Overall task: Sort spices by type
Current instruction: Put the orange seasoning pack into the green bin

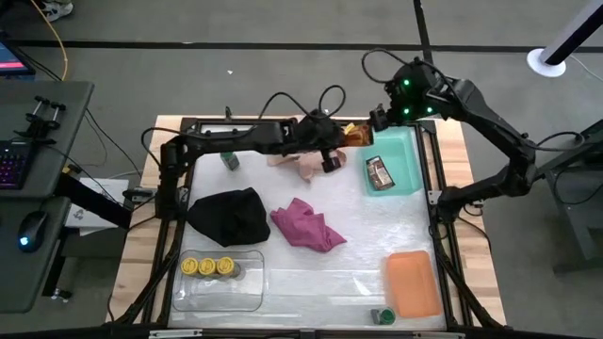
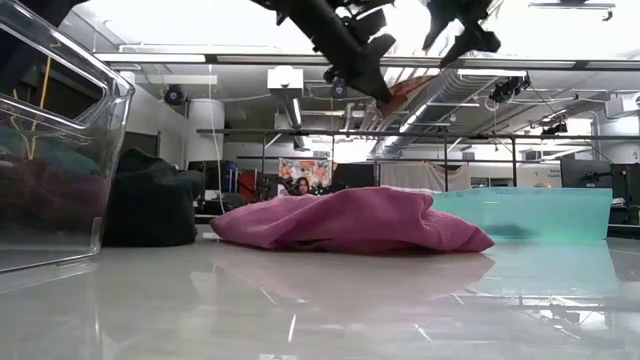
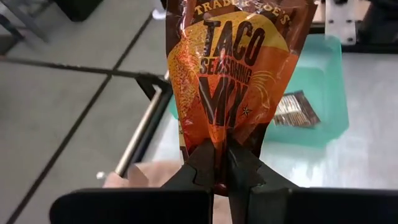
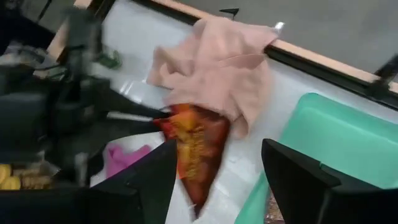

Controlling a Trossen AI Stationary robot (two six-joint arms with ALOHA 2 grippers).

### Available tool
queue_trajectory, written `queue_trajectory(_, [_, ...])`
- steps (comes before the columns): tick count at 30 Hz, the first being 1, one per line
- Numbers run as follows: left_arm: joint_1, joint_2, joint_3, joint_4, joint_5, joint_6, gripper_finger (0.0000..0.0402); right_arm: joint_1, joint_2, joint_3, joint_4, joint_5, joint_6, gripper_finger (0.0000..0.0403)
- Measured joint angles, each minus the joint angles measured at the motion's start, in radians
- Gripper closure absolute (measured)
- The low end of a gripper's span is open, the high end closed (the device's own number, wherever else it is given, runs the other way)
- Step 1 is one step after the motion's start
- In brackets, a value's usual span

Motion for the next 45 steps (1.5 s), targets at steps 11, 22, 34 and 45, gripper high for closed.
queue_trajectory(11, [0.028, -0.021, 0.009, 0.047, -0.022, 0.031, 0.0401, -0.051, 0.017, 0.0, 0.048, -0.129, 0.001, 0.0171])
queue_trajectory(22, [0.028, -0.021, 0.009, 0.079, -0.013, 0.031, 0.0401, -0.013, 0.106, 0.0, 0.082, -0.138, -0.038, 0.0202])
queue_trajectory(34, [0.045, -0.021, 0.01, 0.043, 0.011, 0.031, 0.0363, -0.028, 0.103, 0.0, -0.008, -0.109, -0.203, 0.0388])
queue_trajectory(45, [0.171, -0.053, -0.077, -0.216, 0.125, -0.066, 0.0335, -0.138, -0.002, -0.138, -0.297, 0.046, -0.317, 0.0396])
